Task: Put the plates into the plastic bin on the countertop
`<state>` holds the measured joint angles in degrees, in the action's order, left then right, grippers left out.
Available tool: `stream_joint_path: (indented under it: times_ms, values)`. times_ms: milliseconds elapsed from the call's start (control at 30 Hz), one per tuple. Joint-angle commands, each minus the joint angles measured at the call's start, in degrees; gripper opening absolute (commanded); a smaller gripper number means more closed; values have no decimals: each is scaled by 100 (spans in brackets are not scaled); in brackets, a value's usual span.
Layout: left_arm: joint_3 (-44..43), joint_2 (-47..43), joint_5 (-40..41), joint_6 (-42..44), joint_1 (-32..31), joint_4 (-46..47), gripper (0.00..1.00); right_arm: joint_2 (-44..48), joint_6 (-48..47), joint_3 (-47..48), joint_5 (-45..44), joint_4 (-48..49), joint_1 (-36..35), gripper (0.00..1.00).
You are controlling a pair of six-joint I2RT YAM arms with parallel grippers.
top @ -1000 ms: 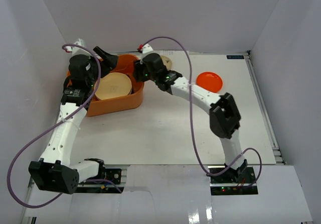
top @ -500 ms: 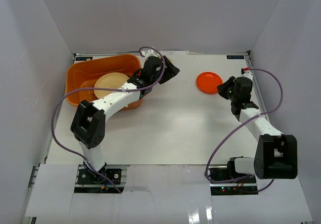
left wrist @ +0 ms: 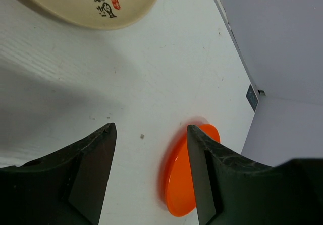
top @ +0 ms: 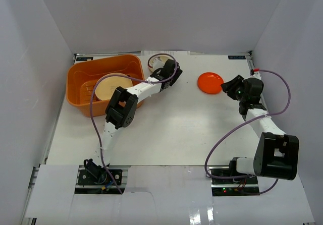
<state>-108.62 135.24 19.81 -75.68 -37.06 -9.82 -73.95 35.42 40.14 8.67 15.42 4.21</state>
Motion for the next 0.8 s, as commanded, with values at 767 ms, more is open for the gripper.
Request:
stream_joint_path:
  times_ms: [767]
  values:
    - [4980,-7174,-1446,4746,-741,335,86,-4152,1272,3385,-355,917,-2204,52]
